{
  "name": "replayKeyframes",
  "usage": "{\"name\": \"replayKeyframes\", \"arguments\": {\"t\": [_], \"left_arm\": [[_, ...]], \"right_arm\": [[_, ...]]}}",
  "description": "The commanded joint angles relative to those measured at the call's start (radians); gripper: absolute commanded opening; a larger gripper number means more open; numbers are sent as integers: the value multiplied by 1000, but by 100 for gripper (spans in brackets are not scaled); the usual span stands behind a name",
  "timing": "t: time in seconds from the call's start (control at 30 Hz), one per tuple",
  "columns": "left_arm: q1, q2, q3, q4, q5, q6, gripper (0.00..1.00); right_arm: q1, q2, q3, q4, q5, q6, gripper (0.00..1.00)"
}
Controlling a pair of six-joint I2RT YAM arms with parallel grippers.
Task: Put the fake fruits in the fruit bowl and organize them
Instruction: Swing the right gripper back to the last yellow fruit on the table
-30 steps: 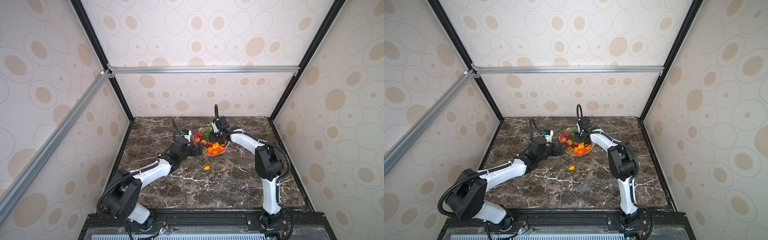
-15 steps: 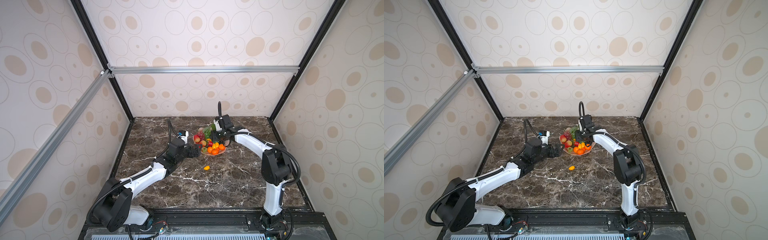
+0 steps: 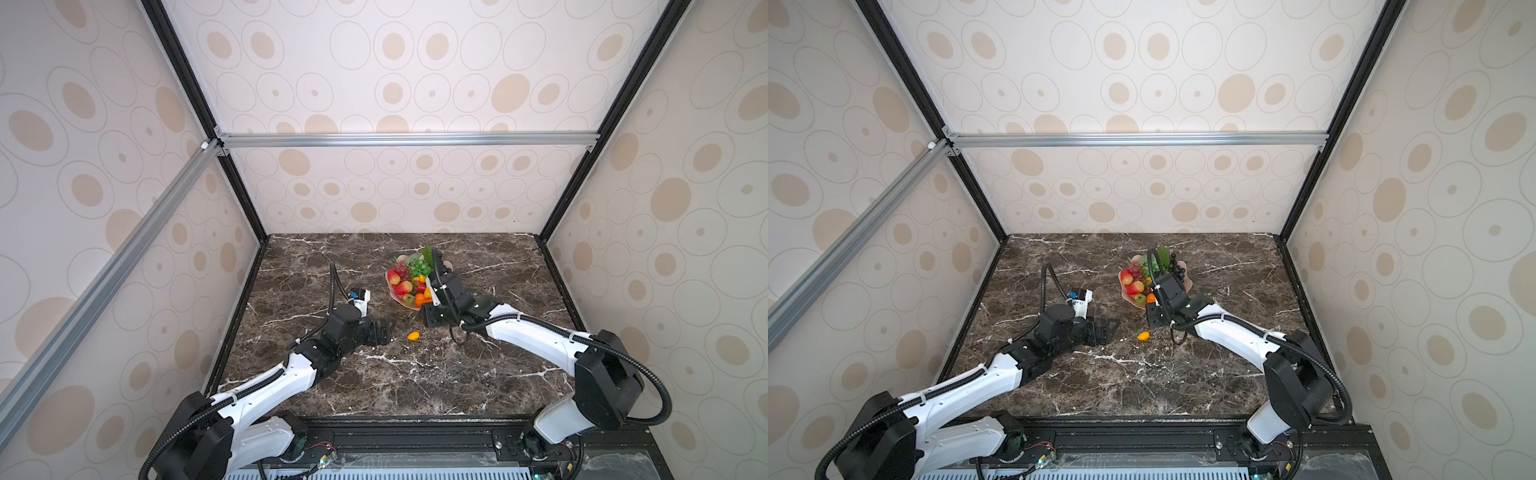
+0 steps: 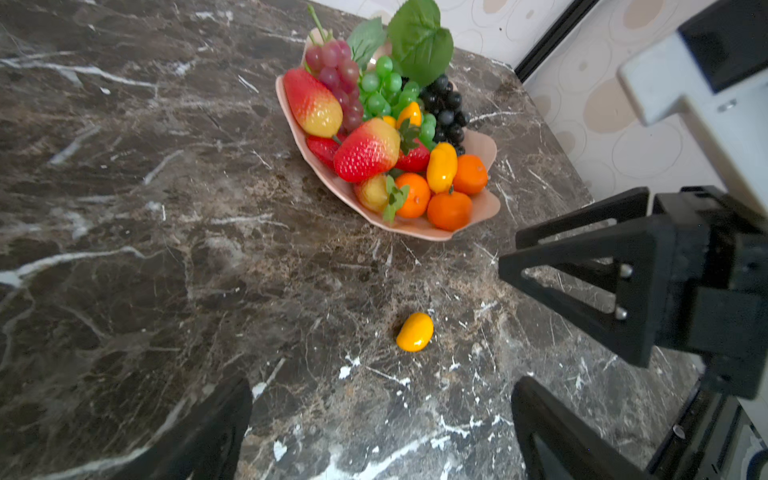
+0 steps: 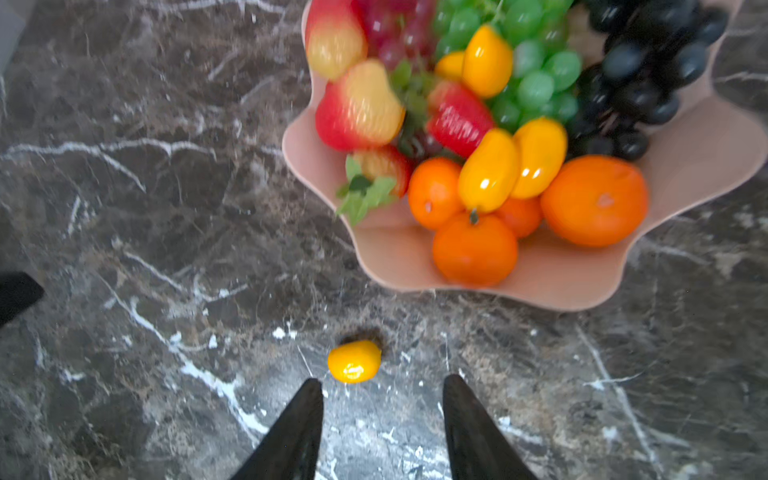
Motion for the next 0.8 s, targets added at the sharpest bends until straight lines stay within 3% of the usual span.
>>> {"name": "replayKeyframes", "arguments": {"t": [0.0, 0.2, 0.4, 0.77], "left_arm": [[-21, -29, -28, 11, -9, -29, 98], [-27, -40, -61, 24, -8, -51, 98], [-26, -104, -127, 48, 21, -81, 98], [-26, -111, -135, 54, 23, -87, 98]], "right_arm": [[26, 9, -33, 52, -58, -32, 49], [25, 98, 8, 70, -135, -225, 51], [-17, 201, 71, 28, -325, -424, 52], [-38, 321, 178, -80, -342, -629, 52]]}}
